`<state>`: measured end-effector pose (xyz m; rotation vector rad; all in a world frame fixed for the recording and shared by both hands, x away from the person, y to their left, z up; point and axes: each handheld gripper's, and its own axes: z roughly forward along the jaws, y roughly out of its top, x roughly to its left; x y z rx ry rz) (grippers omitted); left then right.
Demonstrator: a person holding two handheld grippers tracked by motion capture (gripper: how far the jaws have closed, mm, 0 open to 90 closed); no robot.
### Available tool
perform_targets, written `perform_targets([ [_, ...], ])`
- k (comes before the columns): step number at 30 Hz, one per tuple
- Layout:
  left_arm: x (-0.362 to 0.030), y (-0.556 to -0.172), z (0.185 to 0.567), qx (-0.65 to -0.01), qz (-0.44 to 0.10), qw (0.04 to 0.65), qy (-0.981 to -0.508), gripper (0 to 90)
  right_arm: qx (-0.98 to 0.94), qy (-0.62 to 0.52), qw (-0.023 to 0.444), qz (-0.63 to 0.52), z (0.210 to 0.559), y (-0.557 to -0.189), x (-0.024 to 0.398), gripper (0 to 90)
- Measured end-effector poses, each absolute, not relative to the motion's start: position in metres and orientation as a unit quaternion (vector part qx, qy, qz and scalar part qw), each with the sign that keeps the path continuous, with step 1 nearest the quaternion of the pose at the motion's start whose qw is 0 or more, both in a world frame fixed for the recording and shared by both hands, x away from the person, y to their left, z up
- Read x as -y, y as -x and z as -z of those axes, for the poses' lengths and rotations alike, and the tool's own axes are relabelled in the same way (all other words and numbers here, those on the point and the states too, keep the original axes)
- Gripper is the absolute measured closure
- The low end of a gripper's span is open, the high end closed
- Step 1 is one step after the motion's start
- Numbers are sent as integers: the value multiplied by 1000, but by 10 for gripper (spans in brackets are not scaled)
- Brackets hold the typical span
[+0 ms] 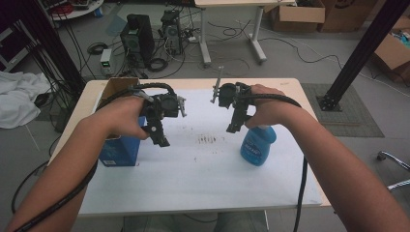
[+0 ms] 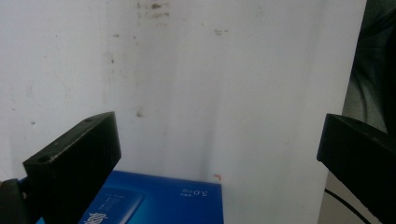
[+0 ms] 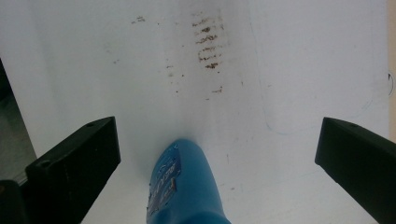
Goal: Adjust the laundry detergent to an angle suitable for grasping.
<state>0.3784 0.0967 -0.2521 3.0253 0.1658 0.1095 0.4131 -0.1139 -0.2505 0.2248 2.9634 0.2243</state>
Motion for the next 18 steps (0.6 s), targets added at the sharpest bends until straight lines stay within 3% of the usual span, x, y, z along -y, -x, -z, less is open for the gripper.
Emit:
perform_targets([
  [18,-94,-375,247,-56,-38,49,-996,1,-991,-71,83,-74,249,-412,112,0],
])
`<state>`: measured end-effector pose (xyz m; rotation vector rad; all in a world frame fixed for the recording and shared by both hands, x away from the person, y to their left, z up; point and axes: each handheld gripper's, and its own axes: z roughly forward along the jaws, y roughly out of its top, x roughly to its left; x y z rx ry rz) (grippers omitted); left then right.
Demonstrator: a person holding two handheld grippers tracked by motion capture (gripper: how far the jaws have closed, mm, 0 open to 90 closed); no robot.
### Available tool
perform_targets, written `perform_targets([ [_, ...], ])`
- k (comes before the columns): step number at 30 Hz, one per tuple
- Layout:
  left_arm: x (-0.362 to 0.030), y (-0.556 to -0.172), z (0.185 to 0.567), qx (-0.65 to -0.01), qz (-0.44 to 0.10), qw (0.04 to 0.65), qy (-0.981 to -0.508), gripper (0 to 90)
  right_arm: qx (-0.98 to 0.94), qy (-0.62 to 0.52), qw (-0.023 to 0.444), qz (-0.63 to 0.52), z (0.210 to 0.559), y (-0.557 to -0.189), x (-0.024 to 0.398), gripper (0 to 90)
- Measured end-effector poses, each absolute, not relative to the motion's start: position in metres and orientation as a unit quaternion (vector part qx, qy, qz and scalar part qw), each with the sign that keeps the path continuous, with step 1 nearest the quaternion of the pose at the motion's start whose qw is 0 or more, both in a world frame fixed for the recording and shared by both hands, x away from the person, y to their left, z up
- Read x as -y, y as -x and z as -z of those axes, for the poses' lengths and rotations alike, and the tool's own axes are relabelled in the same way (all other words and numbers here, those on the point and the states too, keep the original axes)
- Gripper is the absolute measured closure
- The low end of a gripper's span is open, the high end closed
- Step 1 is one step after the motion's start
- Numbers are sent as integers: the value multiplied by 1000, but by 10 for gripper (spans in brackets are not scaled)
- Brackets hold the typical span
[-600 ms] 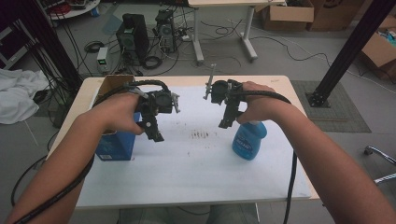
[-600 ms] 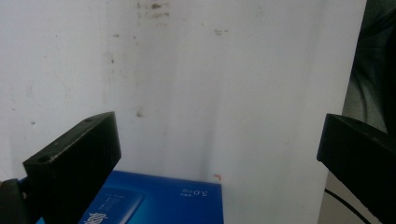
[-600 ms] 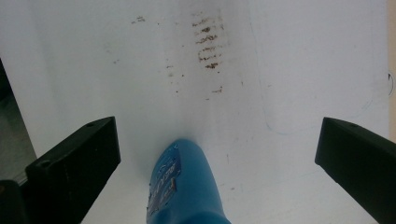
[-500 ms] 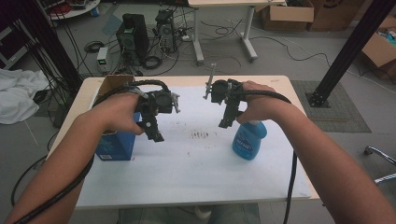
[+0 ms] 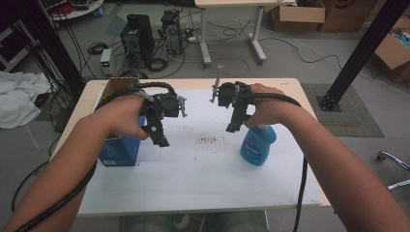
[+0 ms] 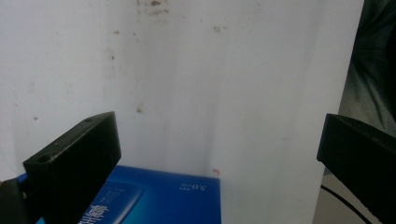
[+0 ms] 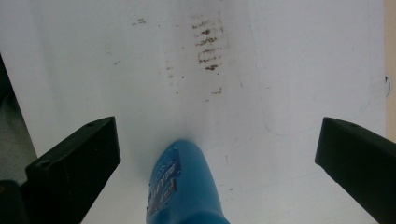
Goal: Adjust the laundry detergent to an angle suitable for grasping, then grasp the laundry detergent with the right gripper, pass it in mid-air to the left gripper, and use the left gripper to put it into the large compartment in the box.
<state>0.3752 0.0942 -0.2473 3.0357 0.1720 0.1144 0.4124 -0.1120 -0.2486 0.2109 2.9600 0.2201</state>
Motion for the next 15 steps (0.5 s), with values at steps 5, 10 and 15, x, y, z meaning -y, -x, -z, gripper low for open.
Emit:
perform_targets([
  [5,-93,-375,248,-51,-41,48,-997,1,-991,-69,85,-72,249,-414,109,0],
  [10,-94,-378,252,-53,-37,48,-997,1,-992,-63,84,-72,249,-414,106,0],
  [15,-95,-381,255,-54,-36,47,-997,1,-992,-65,84,-64,252,-416,107,0],
])
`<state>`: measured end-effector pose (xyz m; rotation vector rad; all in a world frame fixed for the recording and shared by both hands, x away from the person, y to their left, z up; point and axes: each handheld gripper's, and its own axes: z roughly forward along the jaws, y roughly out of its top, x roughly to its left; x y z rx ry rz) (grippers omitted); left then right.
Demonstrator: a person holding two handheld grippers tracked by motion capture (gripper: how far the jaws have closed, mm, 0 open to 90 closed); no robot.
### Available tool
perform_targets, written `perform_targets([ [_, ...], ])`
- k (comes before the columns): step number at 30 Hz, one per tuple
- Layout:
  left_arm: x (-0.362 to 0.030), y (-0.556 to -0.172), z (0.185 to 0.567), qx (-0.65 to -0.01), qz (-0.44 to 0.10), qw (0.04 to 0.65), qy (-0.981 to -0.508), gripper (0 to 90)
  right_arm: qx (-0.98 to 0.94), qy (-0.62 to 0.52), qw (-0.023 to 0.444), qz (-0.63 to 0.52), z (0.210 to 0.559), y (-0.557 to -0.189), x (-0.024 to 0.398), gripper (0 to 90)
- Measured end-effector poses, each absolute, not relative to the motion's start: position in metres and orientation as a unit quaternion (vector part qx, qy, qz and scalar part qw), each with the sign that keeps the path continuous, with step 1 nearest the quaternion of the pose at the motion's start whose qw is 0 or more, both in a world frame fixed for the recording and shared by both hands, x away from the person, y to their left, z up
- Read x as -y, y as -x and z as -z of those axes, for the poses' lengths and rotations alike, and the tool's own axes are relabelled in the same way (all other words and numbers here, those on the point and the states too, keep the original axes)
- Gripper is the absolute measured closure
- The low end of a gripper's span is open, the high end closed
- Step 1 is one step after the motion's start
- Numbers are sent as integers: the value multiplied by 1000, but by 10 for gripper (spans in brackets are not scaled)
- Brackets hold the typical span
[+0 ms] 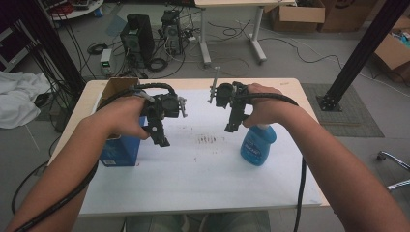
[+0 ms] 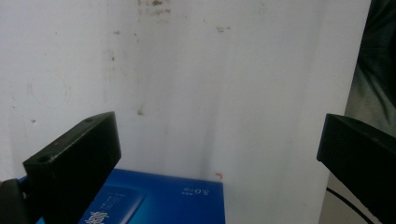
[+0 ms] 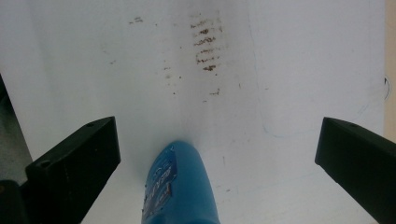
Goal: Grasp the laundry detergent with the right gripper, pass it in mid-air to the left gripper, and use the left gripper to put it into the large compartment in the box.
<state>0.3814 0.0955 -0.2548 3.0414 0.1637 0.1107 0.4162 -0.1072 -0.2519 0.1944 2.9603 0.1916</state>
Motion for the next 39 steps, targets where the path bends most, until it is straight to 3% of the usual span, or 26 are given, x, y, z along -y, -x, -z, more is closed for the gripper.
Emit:
perform_targets([
  [22,-109,-374,256,-59,-39,45,-996,1,-989,-87,90,-82,247,-413,115,0],
  [39,-111,-372,253,-56,-45,43,-997,1,-928,-167,112,-314,232,-402,167,0],
])
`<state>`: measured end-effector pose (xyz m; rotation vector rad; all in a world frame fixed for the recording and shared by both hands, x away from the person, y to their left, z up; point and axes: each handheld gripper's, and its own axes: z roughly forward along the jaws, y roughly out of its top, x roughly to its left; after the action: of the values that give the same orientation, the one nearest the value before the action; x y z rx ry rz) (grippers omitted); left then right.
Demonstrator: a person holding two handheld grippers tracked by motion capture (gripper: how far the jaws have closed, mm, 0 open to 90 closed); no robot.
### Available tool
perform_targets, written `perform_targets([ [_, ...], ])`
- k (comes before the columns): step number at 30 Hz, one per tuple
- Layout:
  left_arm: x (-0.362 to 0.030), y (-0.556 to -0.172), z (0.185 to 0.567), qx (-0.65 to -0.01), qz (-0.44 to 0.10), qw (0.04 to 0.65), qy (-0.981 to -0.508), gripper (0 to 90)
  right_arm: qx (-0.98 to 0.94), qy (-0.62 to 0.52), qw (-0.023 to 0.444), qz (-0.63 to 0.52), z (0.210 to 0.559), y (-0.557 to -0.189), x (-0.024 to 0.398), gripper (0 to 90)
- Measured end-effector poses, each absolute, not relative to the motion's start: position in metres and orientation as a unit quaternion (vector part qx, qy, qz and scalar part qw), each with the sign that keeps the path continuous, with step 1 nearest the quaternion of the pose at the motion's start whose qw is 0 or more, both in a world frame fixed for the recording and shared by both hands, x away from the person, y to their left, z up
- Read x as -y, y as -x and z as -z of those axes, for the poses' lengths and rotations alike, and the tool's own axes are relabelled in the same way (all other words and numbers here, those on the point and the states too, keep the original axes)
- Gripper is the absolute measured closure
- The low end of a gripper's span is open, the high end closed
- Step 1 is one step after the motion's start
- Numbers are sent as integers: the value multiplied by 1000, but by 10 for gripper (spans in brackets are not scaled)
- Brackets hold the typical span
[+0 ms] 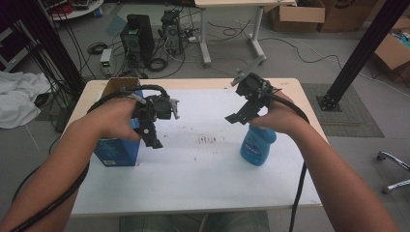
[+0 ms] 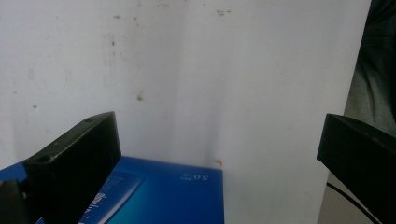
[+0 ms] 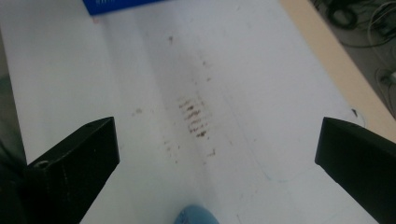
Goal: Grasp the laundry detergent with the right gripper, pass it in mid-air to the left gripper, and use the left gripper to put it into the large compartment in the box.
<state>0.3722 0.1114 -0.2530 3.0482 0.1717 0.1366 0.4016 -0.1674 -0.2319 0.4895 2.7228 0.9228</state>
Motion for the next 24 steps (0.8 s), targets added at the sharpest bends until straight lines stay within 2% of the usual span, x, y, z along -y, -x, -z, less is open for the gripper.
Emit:
perform_targets([
  [9,-111,-371,254,-60,-48,37,-996,1,-874,-213,143,-413,228,-381,217,0],
  [16,-110,-370,254,-62,-51,31,-996,1,-846,-245,164,-444,246,-354,271,0],
  [23,-106,-370,256,-62,-49,32,-996,1,-823,-271,161,-473,264,-335,307,0],
  [24,-105,-370,256,-59,-50,32,-997,1,-814,-280,148,-486,272,-331,315,0],
])
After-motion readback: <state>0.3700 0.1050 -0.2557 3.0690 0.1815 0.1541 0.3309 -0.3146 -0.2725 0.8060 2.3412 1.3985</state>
